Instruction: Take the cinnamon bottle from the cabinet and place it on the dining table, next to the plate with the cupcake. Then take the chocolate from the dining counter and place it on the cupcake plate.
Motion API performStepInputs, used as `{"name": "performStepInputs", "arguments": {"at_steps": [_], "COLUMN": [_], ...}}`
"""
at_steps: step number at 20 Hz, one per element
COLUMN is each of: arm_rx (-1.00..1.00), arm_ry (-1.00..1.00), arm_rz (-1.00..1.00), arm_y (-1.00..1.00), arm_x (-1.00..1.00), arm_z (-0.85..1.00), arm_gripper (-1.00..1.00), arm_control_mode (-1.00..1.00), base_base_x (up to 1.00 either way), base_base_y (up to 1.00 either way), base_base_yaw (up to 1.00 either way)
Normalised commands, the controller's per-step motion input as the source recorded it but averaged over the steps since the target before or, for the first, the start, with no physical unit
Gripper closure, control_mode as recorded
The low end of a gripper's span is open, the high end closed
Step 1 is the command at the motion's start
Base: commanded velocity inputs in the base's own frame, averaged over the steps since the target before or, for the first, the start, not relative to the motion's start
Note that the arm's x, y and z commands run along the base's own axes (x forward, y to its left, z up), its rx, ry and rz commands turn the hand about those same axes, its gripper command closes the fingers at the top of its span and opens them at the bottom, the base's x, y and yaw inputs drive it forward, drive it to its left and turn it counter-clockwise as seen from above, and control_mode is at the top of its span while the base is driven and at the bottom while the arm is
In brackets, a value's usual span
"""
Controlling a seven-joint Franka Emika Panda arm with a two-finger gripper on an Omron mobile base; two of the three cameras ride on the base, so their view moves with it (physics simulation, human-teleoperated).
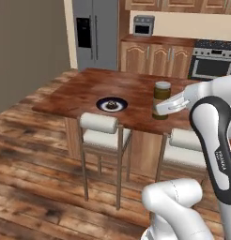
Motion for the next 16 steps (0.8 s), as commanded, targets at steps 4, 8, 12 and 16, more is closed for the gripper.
{"name": "performStepInputs", "arguments": {"at_steps": [4, 8, 12, 16], "arm_rx": [0.0, 0.0, 0.0, 0.0], "arm_ry": [0.0, 0.0, 0.0, 0.0], "arm_rz": [0.0, 0.0, 0.0, 0.0], "arm_y": [0.0, 0.0, 0.0, 0.0], "arm_x": [0.0, 0.0, 0.0, 0.0], "arm_z": [0.0, 0.0, 0.0, 0.0], "arm_gripper": [1.0, 1.0, 1.0, 1.0], "arm_control_mode": [1.0, 1.0, 1.0, 1.0], "base_base_x": [0.45, 0.38, 0.31, 0.44], "base_base_y": [0.47, 0.71, 0.86, 0.79], "base_base_yaw": [-0.45, -0.18, -0.01, 0.0]}}
